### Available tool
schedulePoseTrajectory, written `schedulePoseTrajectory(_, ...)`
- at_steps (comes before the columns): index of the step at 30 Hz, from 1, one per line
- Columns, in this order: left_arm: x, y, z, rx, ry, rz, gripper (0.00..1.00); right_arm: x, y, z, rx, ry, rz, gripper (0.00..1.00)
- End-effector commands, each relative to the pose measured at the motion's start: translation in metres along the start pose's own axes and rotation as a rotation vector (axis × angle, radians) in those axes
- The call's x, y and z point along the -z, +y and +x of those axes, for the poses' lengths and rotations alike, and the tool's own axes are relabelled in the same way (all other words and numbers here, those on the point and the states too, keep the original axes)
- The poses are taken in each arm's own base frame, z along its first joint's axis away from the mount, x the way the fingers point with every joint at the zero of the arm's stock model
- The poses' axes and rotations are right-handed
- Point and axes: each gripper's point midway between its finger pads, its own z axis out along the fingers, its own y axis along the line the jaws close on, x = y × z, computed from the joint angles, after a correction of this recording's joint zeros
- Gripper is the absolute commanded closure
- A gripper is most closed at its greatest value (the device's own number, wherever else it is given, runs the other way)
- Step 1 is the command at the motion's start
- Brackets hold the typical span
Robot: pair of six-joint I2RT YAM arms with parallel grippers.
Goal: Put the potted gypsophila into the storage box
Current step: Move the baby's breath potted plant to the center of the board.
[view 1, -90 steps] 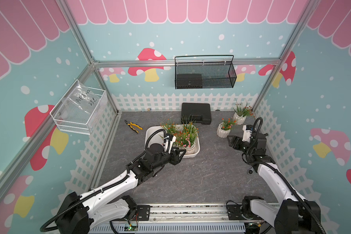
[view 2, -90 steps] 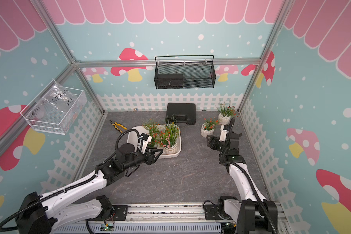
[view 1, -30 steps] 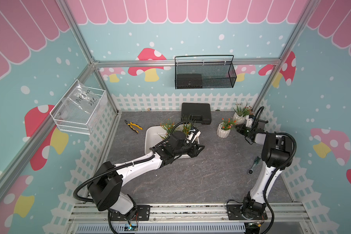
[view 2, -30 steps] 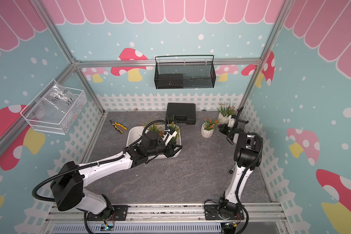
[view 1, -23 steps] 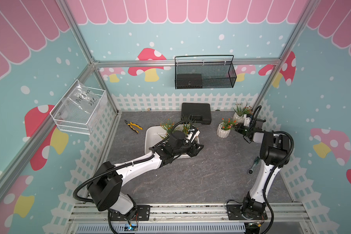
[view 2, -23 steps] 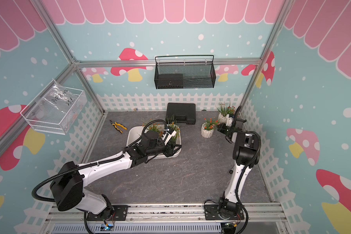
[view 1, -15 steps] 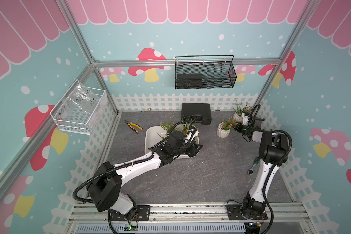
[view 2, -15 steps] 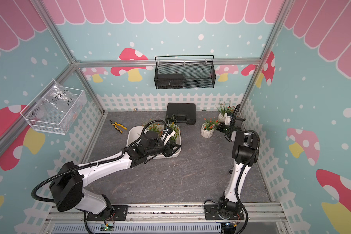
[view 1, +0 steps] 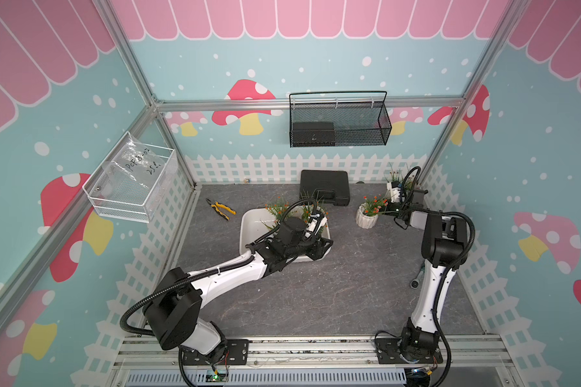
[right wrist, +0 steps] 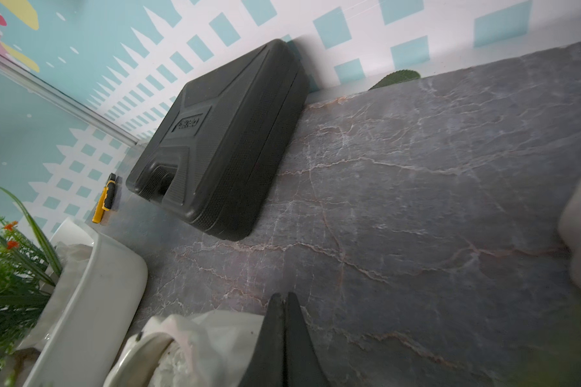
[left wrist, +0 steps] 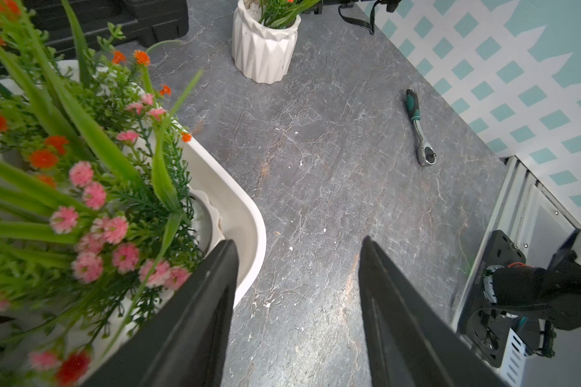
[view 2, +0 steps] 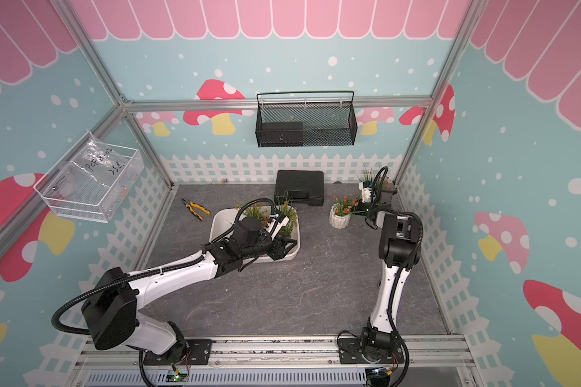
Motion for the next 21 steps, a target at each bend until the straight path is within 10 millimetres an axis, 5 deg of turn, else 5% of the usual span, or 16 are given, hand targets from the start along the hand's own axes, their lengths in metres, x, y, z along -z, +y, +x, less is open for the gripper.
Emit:
schedulePoseTrajectory(1, 0.005, 0.003, -0.014, -0.028, -0.026, -0.04, 0.41, -0.006, 0.014, 0.015, 0.034, 0.052, -0.08, 1.0)
schedulePoseTrajectory(17, -0.024, -0.014, -0.019, -0.155, 0.012, -0.03, 0.26, 0.015, 0.089, 0.063, 0.156, 0.142, -0.296, 1.0)
schedulePoseTrajectory(21, -0.037, -0.012, -0.021, -0.238, 0.04, -0.037, 0.18, 0.025, 0.082, 0.063, 0.132, 0.146, -0.165, 0.99)
